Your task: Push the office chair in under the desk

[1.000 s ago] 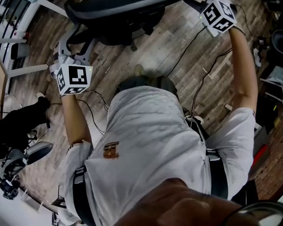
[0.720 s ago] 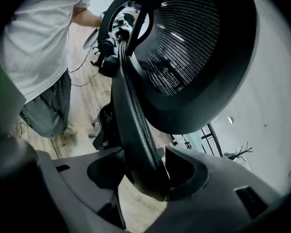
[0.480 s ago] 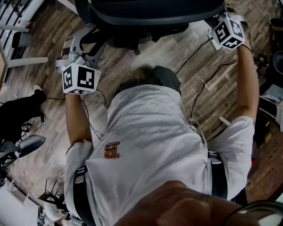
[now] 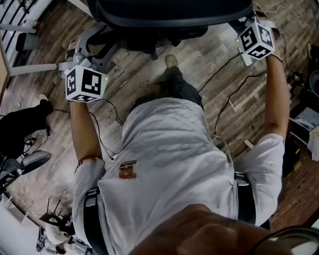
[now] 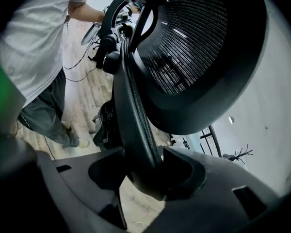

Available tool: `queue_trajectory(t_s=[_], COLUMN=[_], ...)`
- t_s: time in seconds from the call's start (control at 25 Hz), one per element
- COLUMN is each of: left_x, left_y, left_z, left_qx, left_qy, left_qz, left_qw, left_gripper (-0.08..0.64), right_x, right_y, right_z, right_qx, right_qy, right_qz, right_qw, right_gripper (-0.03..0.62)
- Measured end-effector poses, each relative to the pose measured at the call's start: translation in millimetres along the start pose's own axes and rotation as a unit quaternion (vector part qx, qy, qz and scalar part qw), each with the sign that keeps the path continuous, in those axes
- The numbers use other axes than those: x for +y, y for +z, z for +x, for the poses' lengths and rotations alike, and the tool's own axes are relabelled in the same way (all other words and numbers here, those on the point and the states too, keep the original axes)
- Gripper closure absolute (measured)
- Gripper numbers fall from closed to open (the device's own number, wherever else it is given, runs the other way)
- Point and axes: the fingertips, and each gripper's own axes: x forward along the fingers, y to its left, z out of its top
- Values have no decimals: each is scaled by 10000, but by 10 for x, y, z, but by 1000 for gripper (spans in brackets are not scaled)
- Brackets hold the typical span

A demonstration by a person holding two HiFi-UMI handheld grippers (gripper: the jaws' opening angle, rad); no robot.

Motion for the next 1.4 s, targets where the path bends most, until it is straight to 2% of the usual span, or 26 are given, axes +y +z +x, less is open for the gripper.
queue_trajectory(t_s=[0.36,0.56,0.92,1.4], left_x=[825,1054,1822,2554], left_y=[-143,-155,-215,-253], left_z=[693,954,1755,2594], left_qx=[131,191,409,743], left_qy=[40,129,311,547], left_qz=[-98,-181,-383,-609], left_qw=[9999,9996,9979,9939], left_gripper=[326,324,322,330], right_x=[-829,-1133,-2060,-3078], right_y=[-124,-202,-486,-752], right_z=[727,988,1776,2714], right_qx=[-60,-223,-385,-526], right_qy=[82,50,50,157], right_qz=[-95,-210,-392,-692], right_qw=[9999,9995,9985,9961], right_gripper=[371,371,371,371])
